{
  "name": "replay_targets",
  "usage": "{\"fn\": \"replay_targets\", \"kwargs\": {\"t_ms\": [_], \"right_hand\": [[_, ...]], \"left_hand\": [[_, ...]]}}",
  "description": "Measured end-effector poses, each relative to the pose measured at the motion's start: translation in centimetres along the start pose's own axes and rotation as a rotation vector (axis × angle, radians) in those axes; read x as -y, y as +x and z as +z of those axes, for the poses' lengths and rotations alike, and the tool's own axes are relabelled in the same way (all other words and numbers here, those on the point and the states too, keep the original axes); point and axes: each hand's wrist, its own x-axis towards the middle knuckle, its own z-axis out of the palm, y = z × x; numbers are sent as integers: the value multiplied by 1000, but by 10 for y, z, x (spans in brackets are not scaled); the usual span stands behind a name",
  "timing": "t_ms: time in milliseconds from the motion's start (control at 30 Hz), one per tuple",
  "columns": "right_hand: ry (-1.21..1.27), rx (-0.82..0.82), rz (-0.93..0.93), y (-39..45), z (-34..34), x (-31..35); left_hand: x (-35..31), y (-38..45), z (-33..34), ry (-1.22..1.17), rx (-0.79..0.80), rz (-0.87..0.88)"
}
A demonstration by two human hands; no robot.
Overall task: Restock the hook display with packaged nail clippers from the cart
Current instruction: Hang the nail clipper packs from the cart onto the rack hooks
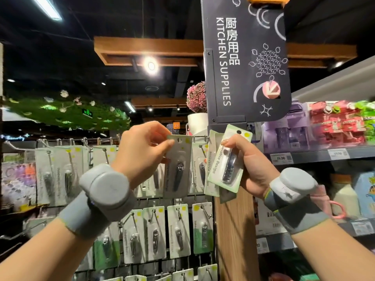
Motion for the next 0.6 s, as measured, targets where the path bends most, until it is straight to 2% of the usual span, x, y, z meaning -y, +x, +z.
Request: {"fn": "replay_targets", "kwargs": {"t_ms": [167, 433, 533, 600], "right_hand": [[24, 25, -24, -2, -4, 1], [57, 52, -69, -15, 3, 4], [109, 57, -48, -13, 28, -9], [216, -25, -40, -21, 47, -24]], "left_hand": [[2, 3, 4, 47, -24, -3], [1, 7, -6, -75, -95, -29], [4, 3, 10, 58, -123, -65], [7, -23, 35, 82, -167, -39]]}}
